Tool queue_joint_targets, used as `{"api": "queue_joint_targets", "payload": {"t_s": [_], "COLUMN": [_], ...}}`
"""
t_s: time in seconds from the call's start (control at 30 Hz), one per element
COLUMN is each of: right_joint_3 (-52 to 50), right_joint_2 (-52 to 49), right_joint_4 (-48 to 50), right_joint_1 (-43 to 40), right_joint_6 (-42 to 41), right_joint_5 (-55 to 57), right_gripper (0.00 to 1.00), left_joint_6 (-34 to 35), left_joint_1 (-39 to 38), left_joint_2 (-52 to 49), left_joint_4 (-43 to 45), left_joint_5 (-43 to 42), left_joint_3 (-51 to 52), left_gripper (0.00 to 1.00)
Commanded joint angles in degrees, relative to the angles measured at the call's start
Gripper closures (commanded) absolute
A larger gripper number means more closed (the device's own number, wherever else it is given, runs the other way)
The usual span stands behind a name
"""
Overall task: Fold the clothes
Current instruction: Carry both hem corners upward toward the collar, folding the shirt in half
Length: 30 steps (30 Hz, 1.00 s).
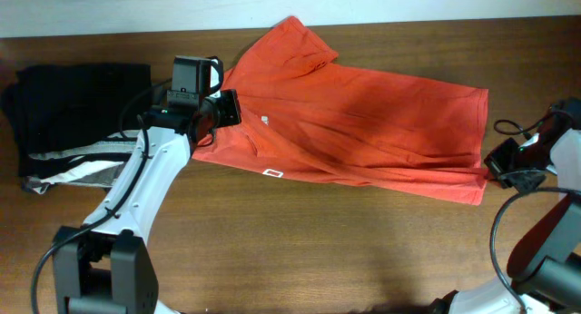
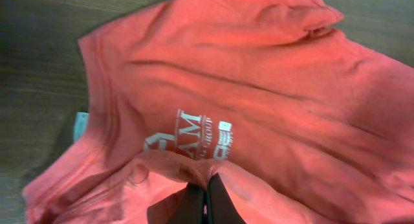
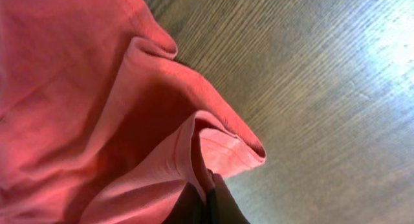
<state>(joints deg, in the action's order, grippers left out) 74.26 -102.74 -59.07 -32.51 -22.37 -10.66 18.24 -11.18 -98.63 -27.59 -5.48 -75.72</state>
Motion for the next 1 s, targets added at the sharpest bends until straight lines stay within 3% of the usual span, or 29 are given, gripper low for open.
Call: {"api": "queue_joint_targets", "payload": {"t_s": [0.0,0.73,0.87,0.97], "right_joint_3": [0.9,0.9,0.9,0.9], "right_joint_2": [-1.5,-6.6,-6.9,-6.9], "right_joint_4": [1.3,8.5,11.5,14.9], "right_joint_1": [0.3,0.3,0.7,1.0], "right_joint_6": [-0.7,-1.0,-1.0,-0.5], "right_joint_5": [-0.1,-0.3,-0.7,-5.0], "right_gripper": [0.96,0.89,0.82,0.6], "left_joint_6": [0.5,0.5,0.5,0.5], "left_joint_1": [0.0,0.0,0.0,0.0], "left_joint_2": [-0.4,-10.8,-10.9,-10.9], "left_joint_4": [0.9,11.3,13.6,15.6], "left_joint_5": [3.8,4.0,4.0,4.0], "left_joint_3": [-1.0,-1.0,-1.0,-1.1], "left_gripper": [1.0,0.99,0.82,0.68]}}
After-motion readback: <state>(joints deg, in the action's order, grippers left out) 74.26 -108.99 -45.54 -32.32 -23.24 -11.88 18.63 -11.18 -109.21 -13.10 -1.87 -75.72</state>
